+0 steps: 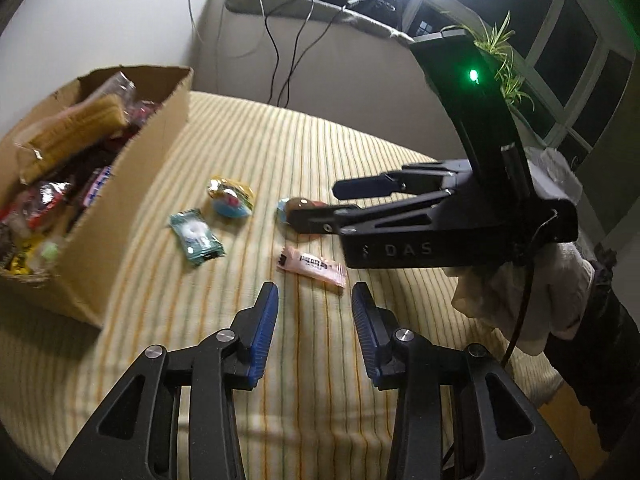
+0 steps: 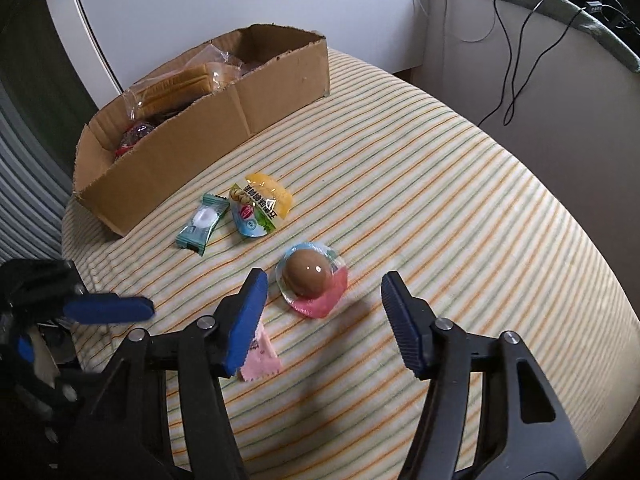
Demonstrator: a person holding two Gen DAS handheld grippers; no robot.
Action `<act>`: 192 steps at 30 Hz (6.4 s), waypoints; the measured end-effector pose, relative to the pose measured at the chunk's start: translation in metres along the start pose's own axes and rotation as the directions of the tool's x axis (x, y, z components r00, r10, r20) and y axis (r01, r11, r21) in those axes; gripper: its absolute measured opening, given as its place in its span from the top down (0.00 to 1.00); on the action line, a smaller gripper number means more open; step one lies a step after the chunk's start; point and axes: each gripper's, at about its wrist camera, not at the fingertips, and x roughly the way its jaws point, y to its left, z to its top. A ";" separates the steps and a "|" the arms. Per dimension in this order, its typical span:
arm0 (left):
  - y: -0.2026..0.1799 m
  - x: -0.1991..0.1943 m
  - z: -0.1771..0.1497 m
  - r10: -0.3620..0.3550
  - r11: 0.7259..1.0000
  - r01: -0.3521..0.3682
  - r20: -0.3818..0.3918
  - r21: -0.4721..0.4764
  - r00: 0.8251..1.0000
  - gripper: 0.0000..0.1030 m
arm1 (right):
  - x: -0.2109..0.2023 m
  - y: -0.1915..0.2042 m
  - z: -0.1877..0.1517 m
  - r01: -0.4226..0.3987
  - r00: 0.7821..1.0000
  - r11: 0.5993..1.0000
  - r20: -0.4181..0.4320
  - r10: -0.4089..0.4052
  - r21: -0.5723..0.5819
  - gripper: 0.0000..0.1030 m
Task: Organize snacks
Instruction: 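Move both tools back over the remaining candies on the bedspread, then grasp the pink candy bar with the left tool while the right tool grasps the chocolate egg candy, then carry both candies into the box and open both tools to release them, then move both tools back toward the green mint and yellow candy packets, then grasp the yellow round candy packet with the right tool while the left tool grasps the green mint packet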
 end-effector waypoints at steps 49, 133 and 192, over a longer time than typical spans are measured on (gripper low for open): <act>-0.019 0.028 0.020 0.135 0.982 -0.139 0.044 0.128 0.990 0.83 | -0.025 -0.033 -0.015 0.087 0.995 0.993 0.051 -0.091 0.075 0.66; 0.123 -0.093 0.044 0.302 0.953 -0.281 0.246 -0.118 0.921 0.49 | 0.007 0.072 0.182 0.011 0.983 0.999 0.182 -0.005 -0.035 0.17; 0.020 0.024 0.012 0.282 0.959 -0.282 0.048 0.002 0.958 0.72 | 0.052 0.021 0.048 -0.084 0.996 0.981 -0.016 0.082 -0.175 0.65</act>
